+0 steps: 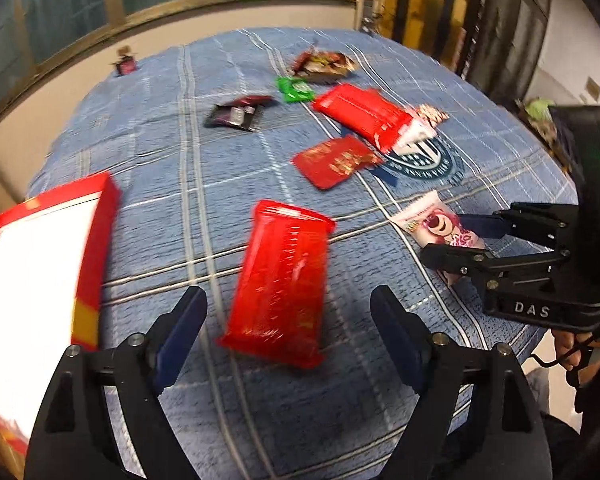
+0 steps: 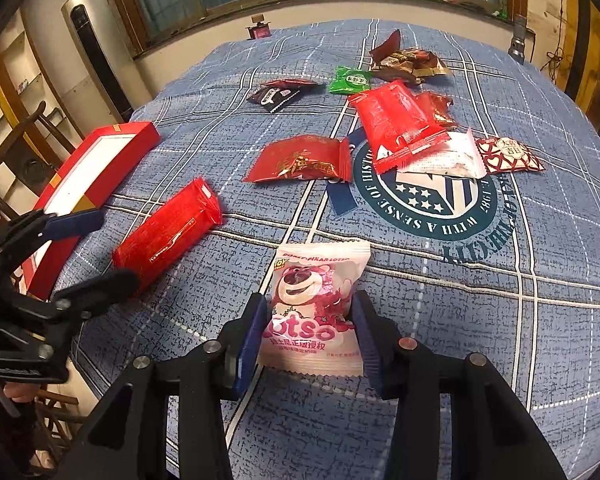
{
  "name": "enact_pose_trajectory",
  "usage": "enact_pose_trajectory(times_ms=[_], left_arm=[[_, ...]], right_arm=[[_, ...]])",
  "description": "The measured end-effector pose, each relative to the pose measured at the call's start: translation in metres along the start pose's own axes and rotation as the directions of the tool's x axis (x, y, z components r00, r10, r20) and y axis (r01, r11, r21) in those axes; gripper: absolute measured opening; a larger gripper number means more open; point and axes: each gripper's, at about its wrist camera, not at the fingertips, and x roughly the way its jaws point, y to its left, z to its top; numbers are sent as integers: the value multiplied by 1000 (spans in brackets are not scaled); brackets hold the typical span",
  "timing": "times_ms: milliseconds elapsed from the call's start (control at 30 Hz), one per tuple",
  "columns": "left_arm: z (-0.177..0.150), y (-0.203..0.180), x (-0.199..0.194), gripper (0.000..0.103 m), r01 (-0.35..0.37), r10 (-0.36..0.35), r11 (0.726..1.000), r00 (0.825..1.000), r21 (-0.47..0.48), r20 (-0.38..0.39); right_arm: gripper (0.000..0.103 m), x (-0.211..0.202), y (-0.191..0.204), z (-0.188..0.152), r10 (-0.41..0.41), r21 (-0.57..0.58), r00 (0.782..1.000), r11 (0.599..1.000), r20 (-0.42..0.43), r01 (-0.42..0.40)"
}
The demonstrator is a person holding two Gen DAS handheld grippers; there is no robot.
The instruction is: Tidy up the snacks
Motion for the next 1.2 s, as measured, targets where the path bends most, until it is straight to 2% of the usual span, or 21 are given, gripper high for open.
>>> enact_pose_trajectory(times_ms=[67,133,167,267,300,333,433,633,767,867,1000,1067,1200], left_arm=[[3,1,12,84,-11,10,1000,999,-4,-47],[1,10,34,86,-20,14,999,991,-44,-134],[1,15,33,86,-19,11,998,993,-66,-120],[6,25,26,68,-44,33,995,992,-85,-119],[8,27,21,53,-50,39,994,993,-94,-111],[8,27,19,49,-55,45,994,994,-97,-101],[9,26,13,47,-66,57,993,995,-103,-84],[-2,25,-3,45,13,-18,991,999,-136,-36],[-12,32,-24,45,-6,6,988,1000,-154,5],[-16,44,-62,45,-39,53,985,995,-170,79],[-27,74,-113,46,-149,185,963,971,-223,153],[-34,98,-133,46,-189,235,945,960,-268,151],[-53,137,-148,47,-268,322,905,939,-330,120]], right_arm=[[46,0,-1,0,9,4,1000,1000,1,-9],[46,-1,-1,0,17,6,1000,1000,2,-17],[46,-1,-2,0,22,7,1000,1000,3,-22],[46,-1,-6,0,43,16,999,999,8,-43],[46,0,-6,0,47,19,999,999,10,-47],[46,0,-6,0,48,20,999,999,12,-48],[46,0,-4,0,35,9,999,999,17,-35],[44,-1,3,-2,0,-13,1000,1000,17,0],[44,-2,17,1,20,-43,1000,999,13,-20],[44,-8,40,13,56,-91,998,995,39,-52],[44,-17,88,42,156,-177,984,974,89,-139],[44,-21,122,62,229,-223,966,955,120,-198],[46,-19,184,95,359,-304,920,904,160,-300]])
